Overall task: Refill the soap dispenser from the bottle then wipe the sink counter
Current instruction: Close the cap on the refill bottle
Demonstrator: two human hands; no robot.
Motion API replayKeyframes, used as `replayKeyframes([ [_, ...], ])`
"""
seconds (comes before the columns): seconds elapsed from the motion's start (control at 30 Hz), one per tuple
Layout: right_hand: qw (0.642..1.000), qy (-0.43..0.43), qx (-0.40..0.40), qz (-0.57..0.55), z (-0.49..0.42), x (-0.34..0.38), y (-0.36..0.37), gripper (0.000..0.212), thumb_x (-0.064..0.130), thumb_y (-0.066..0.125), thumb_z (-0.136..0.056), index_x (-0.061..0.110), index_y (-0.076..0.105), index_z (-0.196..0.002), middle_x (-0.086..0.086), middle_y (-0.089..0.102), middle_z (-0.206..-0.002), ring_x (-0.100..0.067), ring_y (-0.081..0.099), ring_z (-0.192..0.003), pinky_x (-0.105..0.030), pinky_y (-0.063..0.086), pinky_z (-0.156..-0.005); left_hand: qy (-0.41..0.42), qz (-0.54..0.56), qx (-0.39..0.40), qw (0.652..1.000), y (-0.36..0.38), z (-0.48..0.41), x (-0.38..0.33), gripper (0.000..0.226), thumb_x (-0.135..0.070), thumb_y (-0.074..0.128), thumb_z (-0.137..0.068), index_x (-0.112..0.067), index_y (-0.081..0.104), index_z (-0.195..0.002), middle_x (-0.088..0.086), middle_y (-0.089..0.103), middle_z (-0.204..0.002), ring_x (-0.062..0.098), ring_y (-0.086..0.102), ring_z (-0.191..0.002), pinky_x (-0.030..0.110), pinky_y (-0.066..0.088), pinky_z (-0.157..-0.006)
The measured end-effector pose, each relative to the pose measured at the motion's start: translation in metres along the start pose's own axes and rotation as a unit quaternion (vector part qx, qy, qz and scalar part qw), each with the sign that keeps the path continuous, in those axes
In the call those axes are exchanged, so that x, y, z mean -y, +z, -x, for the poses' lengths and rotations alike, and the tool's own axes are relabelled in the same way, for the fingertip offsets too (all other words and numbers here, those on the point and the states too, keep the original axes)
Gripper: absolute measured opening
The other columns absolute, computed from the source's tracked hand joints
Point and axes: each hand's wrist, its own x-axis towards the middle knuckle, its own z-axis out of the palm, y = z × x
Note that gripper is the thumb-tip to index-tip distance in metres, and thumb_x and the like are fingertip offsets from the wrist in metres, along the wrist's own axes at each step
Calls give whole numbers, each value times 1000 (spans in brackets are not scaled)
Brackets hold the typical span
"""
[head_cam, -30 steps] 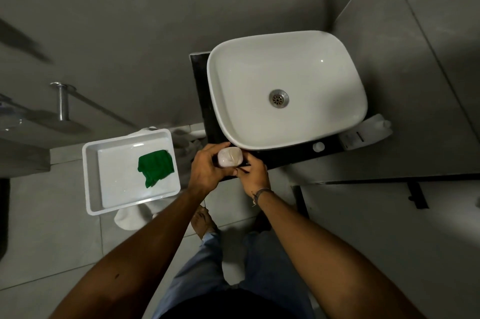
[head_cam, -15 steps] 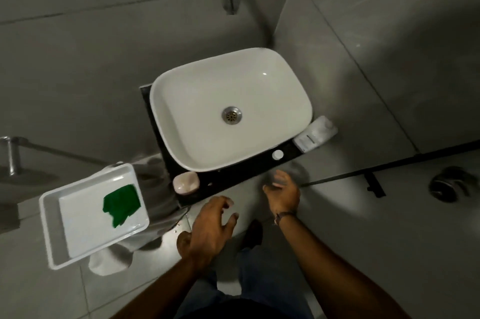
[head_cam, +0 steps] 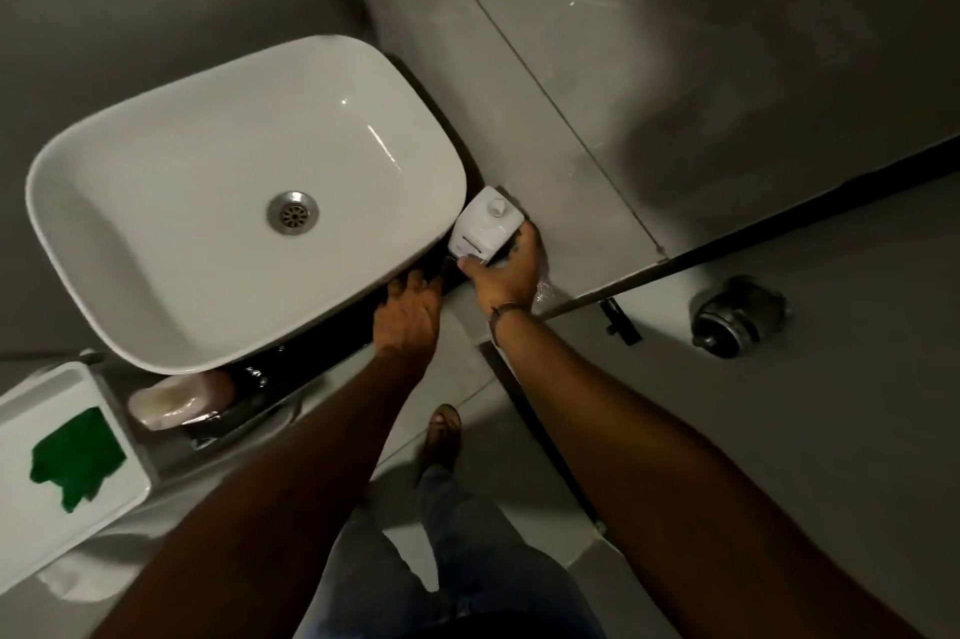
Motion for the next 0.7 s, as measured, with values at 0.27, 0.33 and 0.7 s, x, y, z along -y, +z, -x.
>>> replayKeyframes([
  [0.27, 999, -29, 17, 20, 2, -3, -20, 64, 20, 96, -61, 33, 59, -112, 17, 70, -111, 2, 69, -98, -35, 65, -84, -15, 308, -132, 942, -14, 17, 4, 40, -21, 64, -105, -20, 62, -146, 9, 65, -143, 32, 64, -128, 45, 54, -103],
  [0.33, 998, -47, 27, 37, 17, 2, -34, 65, 29, 96, -61, 43, 57, -111, 23, 68, -110, 14, 65, -98, -23, 63, -78, -24, 474, -176, 863, -33, 36, -6, 47, -21, 65, -106, -17, 56, -152, 9, 64, -141, 27, 60, -132, 44, 50, -112],
  [0.7, 973, -196, 115, 32, 120, 63, -71, 75, 51, 92, -59, 63, 53, -121, 20, 62, -128, 3, 63, -114, -9, 56, -74, 88, 700, -254, 662, -156, 109, 6, 47, 3, 88, -80, -14, 69, -120, 6, 81, -109, 21, 78, -103, 30, 62, -91],
])
